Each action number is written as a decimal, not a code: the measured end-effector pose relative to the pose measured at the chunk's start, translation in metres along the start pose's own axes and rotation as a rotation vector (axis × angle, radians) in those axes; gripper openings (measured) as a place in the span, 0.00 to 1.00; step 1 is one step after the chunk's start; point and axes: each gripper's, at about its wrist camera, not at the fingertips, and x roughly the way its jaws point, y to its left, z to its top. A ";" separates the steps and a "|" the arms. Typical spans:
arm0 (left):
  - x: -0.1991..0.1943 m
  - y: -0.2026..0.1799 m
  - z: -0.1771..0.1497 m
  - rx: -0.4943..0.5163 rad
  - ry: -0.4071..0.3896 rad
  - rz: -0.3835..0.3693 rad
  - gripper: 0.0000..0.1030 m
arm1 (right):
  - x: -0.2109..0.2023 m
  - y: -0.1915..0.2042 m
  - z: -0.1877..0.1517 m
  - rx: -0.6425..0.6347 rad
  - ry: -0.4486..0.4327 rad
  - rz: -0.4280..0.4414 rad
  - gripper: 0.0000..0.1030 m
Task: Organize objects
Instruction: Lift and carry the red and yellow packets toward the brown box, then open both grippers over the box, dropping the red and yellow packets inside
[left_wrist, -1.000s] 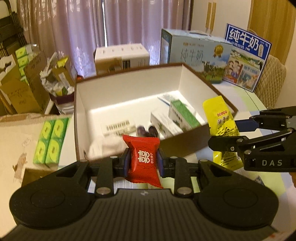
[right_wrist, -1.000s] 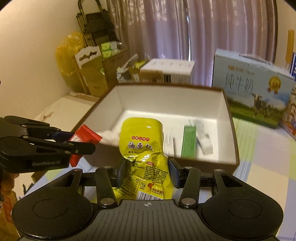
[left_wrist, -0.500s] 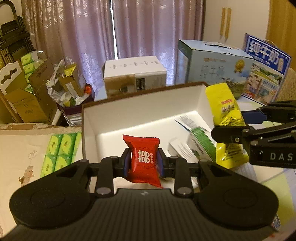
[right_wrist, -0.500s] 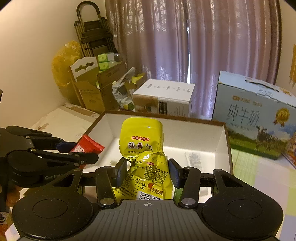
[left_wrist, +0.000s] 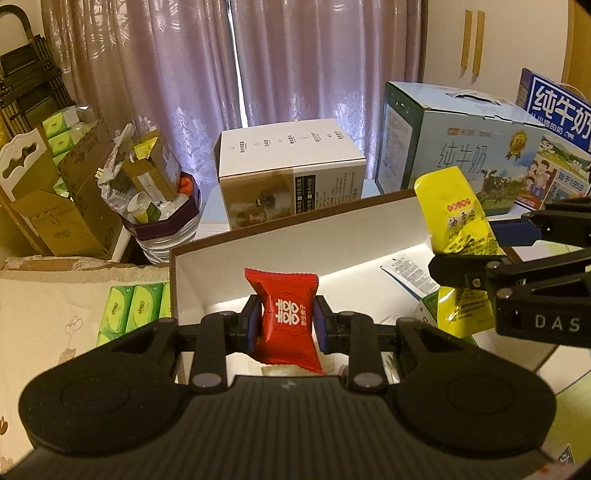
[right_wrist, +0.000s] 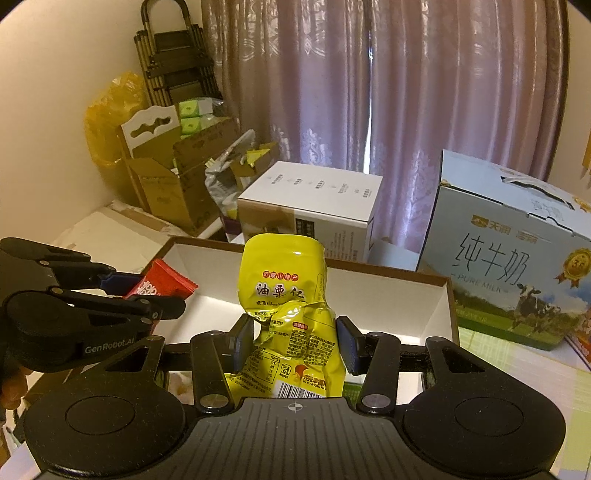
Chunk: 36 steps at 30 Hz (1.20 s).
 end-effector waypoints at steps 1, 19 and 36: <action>0.003 0.000 0.002 0.003 0.002 0.000 0.25 | 0.003 -0.001 0.001 0.001 0.002 -0.001 0.44; 0.045 0.006 0.008 0.003 0.048 0.002 0.25 | 0.050 -0.020 0.000 0.042 0.067 -0.007 0.44; 0.055 0.007 0.008 -0.003 0.052 0.004 0.25 | 0.056 -0.025 0.004 0.055 0.022 -0.055 0.61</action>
